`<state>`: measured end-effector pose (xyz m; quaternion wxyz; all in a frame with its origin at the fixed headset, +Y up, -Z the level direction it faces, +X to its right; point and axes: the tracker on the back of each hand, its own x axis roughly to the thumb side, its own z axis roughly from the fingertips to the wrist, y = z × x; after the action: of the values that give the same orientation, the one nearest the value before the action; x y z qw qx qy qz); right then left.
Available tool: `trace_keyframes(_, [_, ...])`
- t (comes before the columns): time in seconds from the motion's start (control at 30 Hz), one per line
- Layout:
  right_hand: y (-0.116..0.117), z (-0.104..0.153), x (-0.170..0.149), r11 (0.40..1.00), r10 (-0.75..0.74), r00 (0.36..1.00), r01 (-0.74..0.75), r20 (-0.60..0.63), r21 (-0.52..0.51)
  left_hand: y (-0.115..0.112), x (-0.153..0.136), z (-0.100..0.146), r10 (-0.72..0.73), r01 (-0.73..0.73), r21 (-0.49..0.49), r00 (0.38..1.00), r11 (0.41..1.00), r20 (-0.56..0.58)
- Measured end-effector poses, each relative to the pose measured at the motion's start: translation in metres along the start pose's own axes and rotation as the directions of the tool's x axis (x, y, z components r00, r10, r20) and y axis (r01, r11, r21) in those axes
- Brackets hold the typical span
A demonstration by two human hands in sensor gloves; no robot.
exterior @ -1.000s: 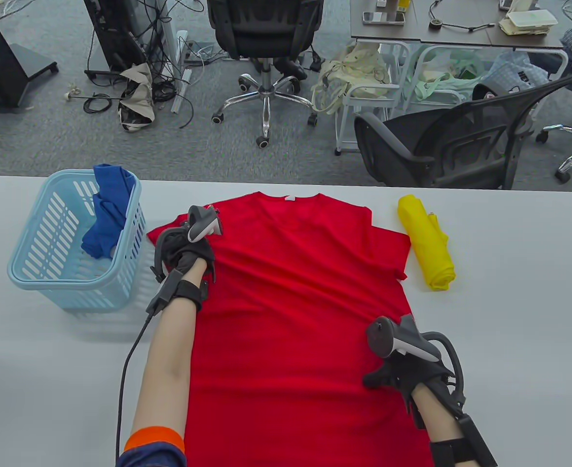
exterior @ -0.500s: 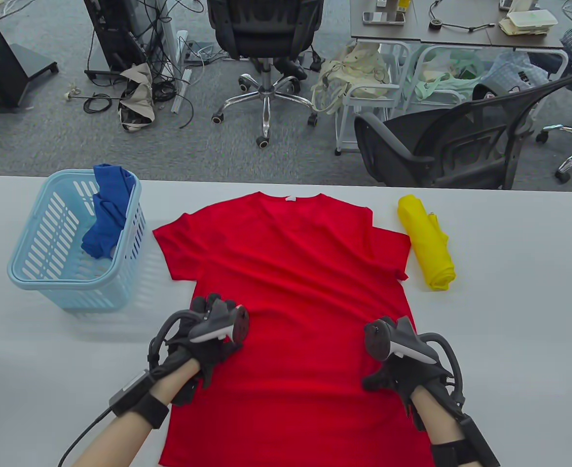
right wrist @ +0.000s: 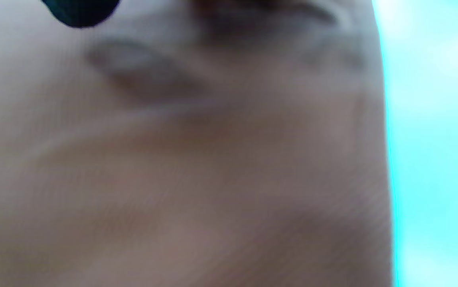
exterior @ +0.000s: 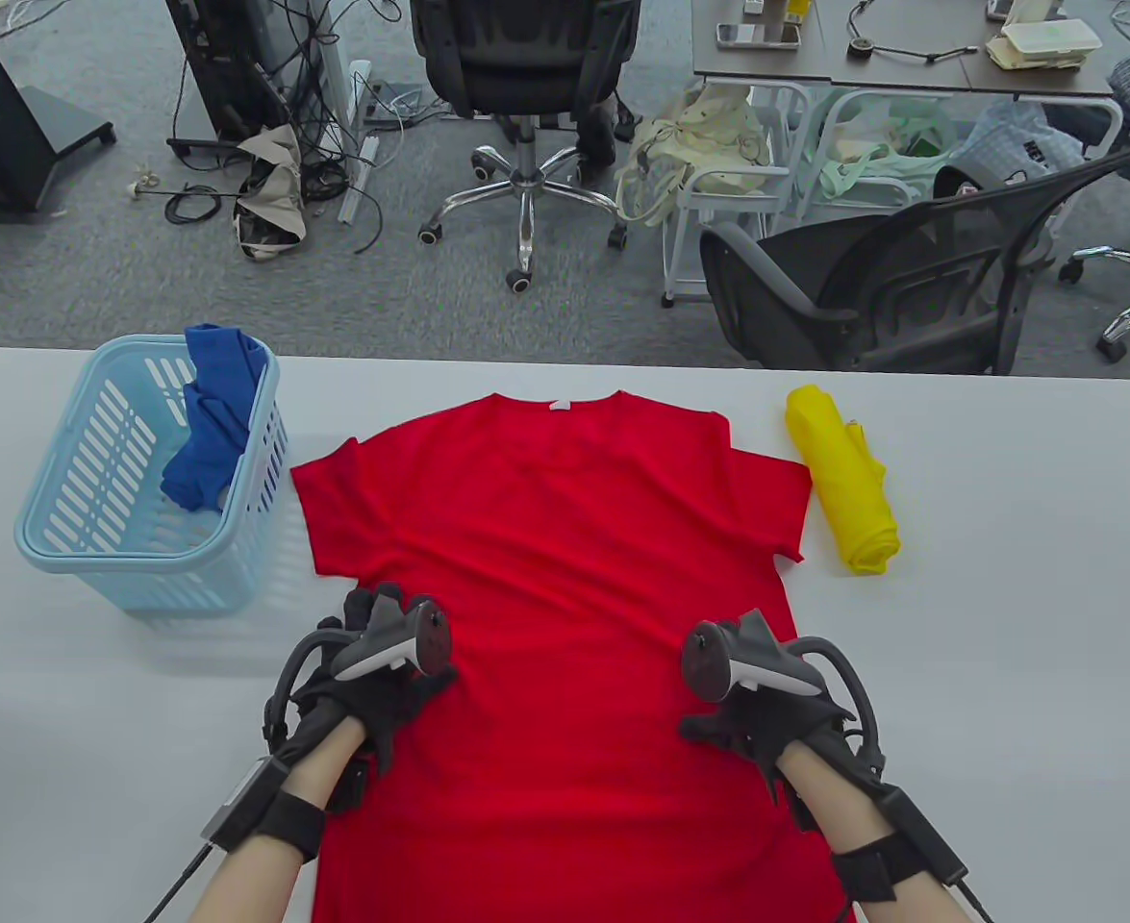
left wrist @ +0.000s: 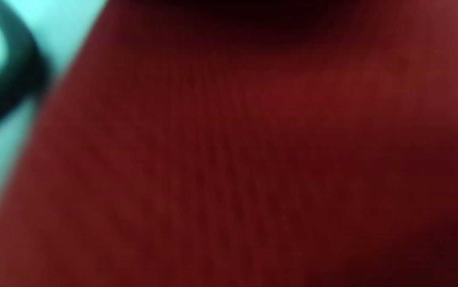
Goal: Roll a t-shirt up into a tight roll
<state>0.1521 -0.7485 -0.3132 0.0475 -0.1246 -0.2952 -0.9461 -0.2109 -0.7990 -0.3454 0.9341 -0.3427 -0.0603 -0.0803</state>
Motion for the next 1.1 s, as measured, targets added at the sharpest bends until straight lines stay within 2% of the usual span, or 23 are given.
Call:
trace_keyframes(0.07, [-0.021,-0.005,-0.016,0.993,-0.114,0.994,0.113,-0.004,-0.024,0.004,-0.007,0.001,0.043,-0.043,0.017,0.999,0.999,0.017])
trace_keyframes(0.13, [-0.038,-0.015,-0.031,0.979,-0.194,0.980,0.191,-0.042,-0.069,0.002,-0.014,0.003,0.026,-0.027,0.032,0.999,0.999,0.019])
trace_keyframes(0.27, [-0.061,-0.048,-0.055,0.934,-0.351,0.932,0.343,-0.089,-0.097,-0.002,-0.026,0.004,0.073,-0.073,0.012,0.997,0.997,0.021])
trace_keyframes(0.4, [-0.065,-0.085,-0.059,0.921,-0.389,0.915,0.387,-0.103,-0.038,-0.002,-0.027,0.004,0.071,-0.071,0.005,0.997,0.997,0.020])
trace_keyframes(0.5, [-0.056,-0.121,-0.074,0.920,-0.362,0.890,0.388,-0.278,0.045,-0.002,-0.027,0.004,0.069,-0.069,0.009,0.997,0.998,0.017])
trace_keyframes(0.57, [-0.057,-0.129,-0.082,0.918,-0.370,0.859,0.396,-0.354,0.002,-0.002,-0.027,0.005,0.068,-0.068,0.011,0.998,0.998,0.013])
trace_keyframes(0.67, [-0.064,-0.132,-0.080,0.897,-0.415,0.835,0.441,-0.361,-0.013,-0.002,-0.024,0.004,0.047,-0.047,0.002,0.999,0.999,0.009])
trace_keyframes(0.83, [-0.075,-0.116,-0.052,0.958,-0.284,0.910,0.277,-0.303,-0.069,-0.002,-0.022,0.002,0.044,-0.044,-0.024,0.999,0.999,0.018])
trace_keyframes(1.0, [-0.063,-0.101,-0.006,0.989,-0.148,0.972,0.148,-0.180,-0.012,-0.001,-0.020,0.004,0.026,-0.026,0.025,1.000,0.999,-0.001])
trace_keyframes(1.1, [-0.056,-0.100,0.014,0.994,-0.111,0.988,0.110,-0.110,-0.011,0.003,-0.020,0.007,0.035,-0.037,0.072,0.999,0.997,0.032])
